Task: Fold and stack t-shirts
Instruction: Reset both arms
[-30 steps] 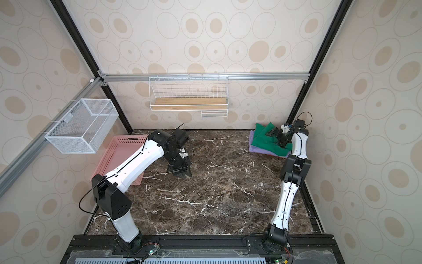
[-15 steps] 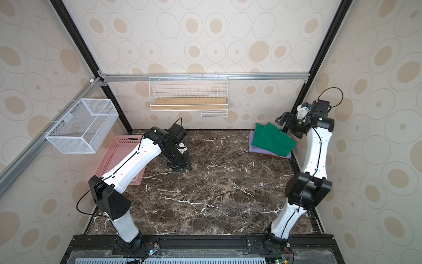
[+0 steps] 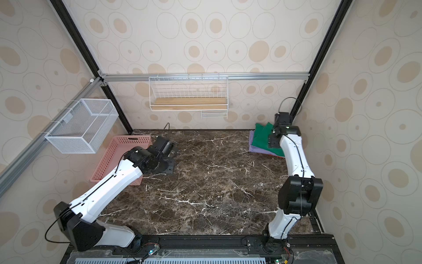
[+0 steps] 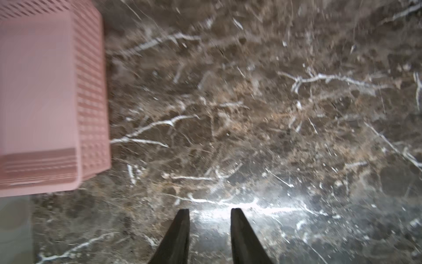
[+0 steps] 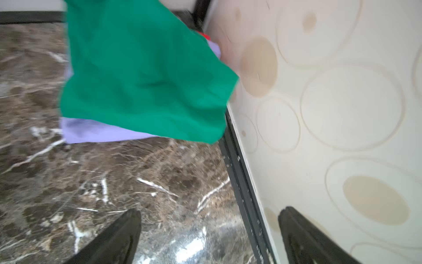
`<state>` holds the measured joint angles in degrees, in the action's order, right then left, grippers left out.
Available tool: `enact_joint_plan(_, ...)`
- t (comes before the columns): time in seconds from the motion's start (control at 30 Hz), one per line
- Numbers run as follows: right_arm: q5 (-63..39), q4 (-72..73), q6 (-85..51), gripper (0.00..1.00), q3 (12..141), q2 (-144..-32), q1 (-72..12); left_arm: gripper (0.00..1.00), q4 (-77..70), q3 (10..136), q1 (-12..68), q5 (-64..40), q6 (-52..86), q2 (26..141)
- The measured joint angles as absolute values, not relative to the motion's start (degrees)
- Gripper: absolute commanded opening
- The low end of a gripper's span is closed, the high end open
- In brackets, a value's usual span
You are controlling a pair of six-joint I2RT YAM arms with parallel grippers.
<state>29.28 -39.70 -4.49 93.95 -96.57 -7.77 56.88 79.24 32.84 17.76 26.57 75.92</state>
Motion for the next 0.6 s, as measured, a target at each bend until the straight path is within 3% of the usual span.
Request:
enact_joint_plan(0.13,33.8,-22.5,3.7,1.0,81.8,-92.5,-19.4,0.67,40.5,66.9,31.8,35.0,17.1,65.9)
enact_joint_plan(0.17,34.2,-20.1,4.3,1.0,79.7,-92.5,-20.2,0.92,34.9,62.8,30.7,38.6,14.5,64.2)
enact_joint_plan(0.2,34.9,-18.1,4.7,1.0,77.7,-92.5,-20.2,0.99,30.0,59.5,29.3,40.8,11.9,63.4)
enact_joint_plan(0.43,43.6,-3.7,3.9,1.0,52.6,-89.7,-18.9,0.99,-8.7,31.2,10.8,40.9,3.9,65.7)
enact_joint_plan(0.6,44.9,3.4,3.0,1.0,42.1,-87.0,-18.9,0.99,-20.5,29.2,6.8,37.7,3.6,77.3)
